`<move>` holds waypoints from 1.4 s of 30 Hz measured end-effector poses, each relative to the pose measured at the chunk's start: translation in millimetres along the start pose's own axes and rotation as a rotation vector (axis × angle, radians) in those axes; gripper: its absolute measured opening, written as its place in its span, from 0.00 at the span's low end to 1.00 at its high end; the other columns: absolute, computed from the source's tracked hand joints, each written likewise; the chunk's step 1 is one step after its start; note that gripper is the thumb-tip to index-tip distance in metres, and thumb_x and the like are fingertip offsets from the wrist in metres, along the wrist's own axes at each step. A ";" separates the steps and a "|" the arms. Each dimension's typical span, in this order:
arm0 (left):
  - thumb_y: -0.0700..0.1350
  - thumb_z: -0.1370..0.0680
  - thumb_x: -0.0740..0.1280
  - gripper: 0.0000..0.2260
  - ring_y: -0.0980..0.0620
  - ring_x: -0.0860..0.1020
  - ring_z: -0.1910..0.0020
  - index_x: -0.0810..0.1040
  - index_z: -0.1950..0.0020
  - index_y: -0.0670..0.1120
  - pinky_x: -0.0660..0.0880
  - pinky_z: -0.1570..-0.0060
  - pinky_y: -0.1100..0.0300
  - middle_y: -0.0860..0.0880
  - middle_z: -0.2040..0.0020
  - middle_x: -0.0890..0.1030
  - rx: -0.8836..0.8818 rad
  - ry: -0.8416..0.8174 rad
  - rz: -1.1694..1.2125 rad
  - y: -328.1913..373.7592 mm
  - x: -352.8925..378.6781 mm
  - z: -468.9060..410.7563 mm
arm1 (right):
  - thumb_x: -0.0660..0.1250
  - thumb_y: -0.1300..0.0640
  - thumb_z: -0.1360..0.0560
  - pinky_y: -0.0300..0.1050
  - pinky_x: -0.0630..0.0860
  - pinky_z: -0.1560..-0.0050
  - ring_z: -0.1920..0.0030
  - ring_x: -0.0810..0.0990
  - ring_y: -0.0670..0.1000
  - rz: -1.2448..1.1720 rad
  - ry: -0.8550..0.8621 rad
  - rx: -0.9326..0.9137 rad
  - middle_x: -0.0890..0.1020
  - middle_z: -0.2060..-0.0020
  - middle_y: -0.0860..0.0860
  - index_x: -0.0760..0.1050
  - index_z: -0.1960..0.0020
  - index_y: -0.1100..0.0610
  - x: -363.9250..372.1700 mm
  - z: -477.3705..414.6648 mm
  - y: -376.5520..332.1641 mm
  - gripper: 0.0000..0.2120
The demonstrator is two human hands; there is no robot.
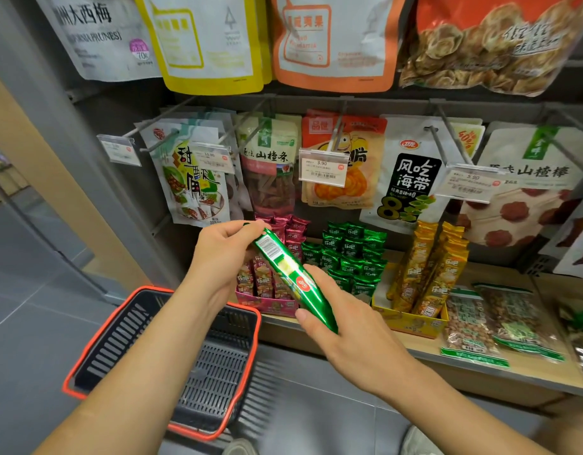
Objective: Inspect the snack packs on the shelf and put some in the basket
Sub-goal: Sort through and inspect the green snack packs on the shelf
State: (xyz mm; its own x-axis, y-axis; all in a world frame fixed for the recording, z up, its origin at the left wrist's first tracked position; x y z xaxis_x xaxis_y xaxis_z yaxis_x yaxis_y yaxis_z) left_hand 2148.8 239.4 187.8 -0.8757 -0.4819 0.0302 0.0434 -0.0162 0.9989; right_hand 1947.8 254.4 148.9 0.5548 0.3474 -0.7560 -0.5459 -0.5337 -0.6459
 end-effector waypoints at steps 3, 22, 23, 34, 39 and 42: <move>0.42 0.21 0.67 0.16 0.58 0.79 0.66 0.86 0.67 0.46 0.77 0.64 0.63 0.50 0.67 0.82 -0.033 0.036 0.066 -3.7 0.5 -0.8 | 0.55 0.35 0.22 0.47 0.76 0.62 0.66 0.79 0.47 -0.096 -0.075 0.027 0.79 0.62 0.45 0.44 0.28 0.29 2.6 0.3 0.6 0.27; 0.50 0.33 0.72 0.16 0.57 0.78 0.71 0.75 0.53 0.42 0.75 0.57 0.56 0.52 0.70 0.79 -0.202 -0.160 0.273 -17.5 21.8 11.1 | 0.42 0.38 0.22 0.46 0.66 0.62 0.60 0.74 0.47 -0.018 0.159 -0.002 0.78 0.52 0.45 0.56 0.27 0.44 3.1 3.8 -1.4 0.25; 0.50 0.33 0.73 0.16 0.55 0.80 0.68 0.77 0.53 0.42 0.77 0.58 0.56 0.49 0.67 0.82 -0.216 -0.179 0.279 -18.3 22.8 12.4 | 0.42 0.38 0.22 0.46 0.67 0.60 0.58 0.74 0.47 -0.024 0.158 0.012 0.77 0.50 0.45 0.56 0.27 0.45 3.2 3.3 -1.2 0.26; 0.49 0.37 0.80 0.22 0.55 0.84 0.58 0.79 0.46 0.49 0.79 0.61 0.62 0.51 0.55 0.86 0.003 -0.357 -0.294 -23.3 27.1 25.0 | 0.60 0.47 0.20 0.30 0.72 0.51 0.49 0.75 0.37 -0.515 0.057 0.165 0.75 0.45 0.45 0.69 0.34 0.42 -26.0 -22.5 -1.5 0.15; 0.53 0.43 0.78 0.33 0.52 0.84 0.55 0.72 0.40 0.58 0.81 0.51 0.50 0.52 0.54 0.86 0.039 -0.459 -0.400 -31.8 39.2 33.5 | 0.72 0.61 0.26 0.29 0.74 0.58 0.57 0.75 0.44 -0.606 0.131 0.169 0.79 0.58 0.47 0.79 0.48 0.52 -35.3 -22.2 -1.9 0.09; 0.55 0.43 0.80 0.34 0.51 0.84 0.56 0.72 0.39 0.58 0.81 0.50 0.50 0.50 0.52 0.86 0.046 -0.512 -0.374 -32.1 43.2 36.4 | 0.73 0.62 0.28 0.30 0.73 0.56 0.55 0.77 0.49 -0.586 0.119 0.166 0.82 0.55 0.53 0.79 0.48 0.59 -42.4 -22.4 1.6 0.09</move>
State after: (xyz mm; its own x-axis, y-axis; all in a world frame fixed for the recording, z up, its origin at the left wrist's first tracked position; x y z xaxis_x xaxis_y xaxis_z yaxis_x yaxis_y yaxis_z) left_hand 2092.1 251.0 158.3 -0.9472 0.0287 -0.3193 -0.3204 -0.0587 0.9454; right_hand 1937.4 221.5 182.3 0.8528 0.4529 -0.2601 -0.2147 -0.1499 -0.9651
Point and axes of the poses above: each hand's wrist, its own z-axis away from the middle knuckle, its own x-axis out of the palm, y = z × x, the point moved 2 cm from there along -z, towards the middle knuckle
